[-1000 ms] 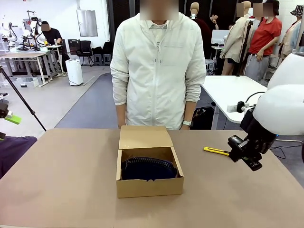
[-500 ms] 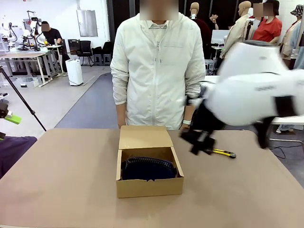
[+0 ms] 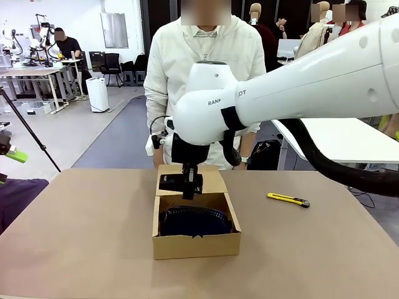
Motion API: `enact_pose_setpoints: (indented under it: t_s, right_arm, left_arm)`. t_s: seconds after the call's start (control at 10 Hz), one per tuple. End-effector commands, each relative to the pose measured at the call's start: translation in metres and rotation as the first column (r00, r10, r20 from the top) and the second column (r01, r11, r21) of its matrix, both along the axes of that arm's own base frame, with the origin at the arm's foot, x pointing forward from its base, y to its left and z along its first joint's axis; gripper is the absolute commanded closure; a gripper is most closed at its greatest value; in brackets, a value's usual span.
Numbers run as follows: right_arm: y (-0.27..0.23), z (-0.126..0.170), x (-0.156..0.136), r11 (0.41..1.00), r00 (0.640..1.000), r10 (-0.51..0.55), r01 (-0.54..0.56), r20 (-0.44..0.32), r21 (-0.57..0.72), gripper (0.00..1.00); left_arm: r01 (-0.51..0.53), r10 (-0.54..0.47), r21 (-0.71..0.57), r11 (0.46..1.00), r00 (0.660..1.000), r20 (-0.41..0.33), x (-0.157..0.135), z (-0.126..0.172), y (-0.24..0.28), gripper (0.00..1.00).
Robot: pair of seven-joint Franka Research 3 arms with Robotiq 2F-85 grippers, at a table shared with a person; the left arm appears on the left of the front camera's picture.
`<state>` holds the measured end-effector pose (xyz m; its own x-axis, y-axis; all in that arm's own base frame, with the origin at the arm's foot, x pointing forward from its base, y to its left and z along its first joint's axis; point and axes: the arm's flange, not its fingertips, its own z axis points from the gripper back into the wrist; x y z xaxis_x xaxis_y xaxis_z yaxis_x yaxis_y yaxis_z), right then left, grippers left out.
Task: Pack the items into the box.
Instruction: Pick up the item specified by the human and place it in the Mailer Box.
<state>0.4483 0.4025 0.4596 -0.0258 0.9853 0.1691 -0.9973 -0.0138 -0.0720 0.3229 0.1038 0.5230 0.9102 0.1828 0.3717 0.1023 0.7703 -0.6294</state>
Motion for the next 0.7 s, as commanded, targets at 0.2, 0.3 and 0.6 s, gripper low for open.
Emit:
enact_pose_setpoints:
  t_s: [0.2,0.3,0.6]
  right_arm:
    - [0.001,0.002,0.001,1.0,1.0,0.001,-0.001,0.0,0.002,1.0]
    - [-0.006,-0.01,0.019,0.998,0.997,0.01,-0.014,-0.075,-0.053,1.0]
    - [-0.026,-0.048,0.074,0.998,0.992,-0.05,0.044,-0.113,-0.053,1.0]
  left_arm:
    - [0.003,-0.003,-0.001,1.0,1.0,-0.007,-0.001,0.001,0.002,0.0]
    - [0.003,-0.003,-0.001,1.0,1.0,-0.007,-0.001,0.001,0.002,0.0]
    - [0.003,-0.003,-0.001,1.0,1.0,-0.007,-0.001,0.001,0.002,0.0]
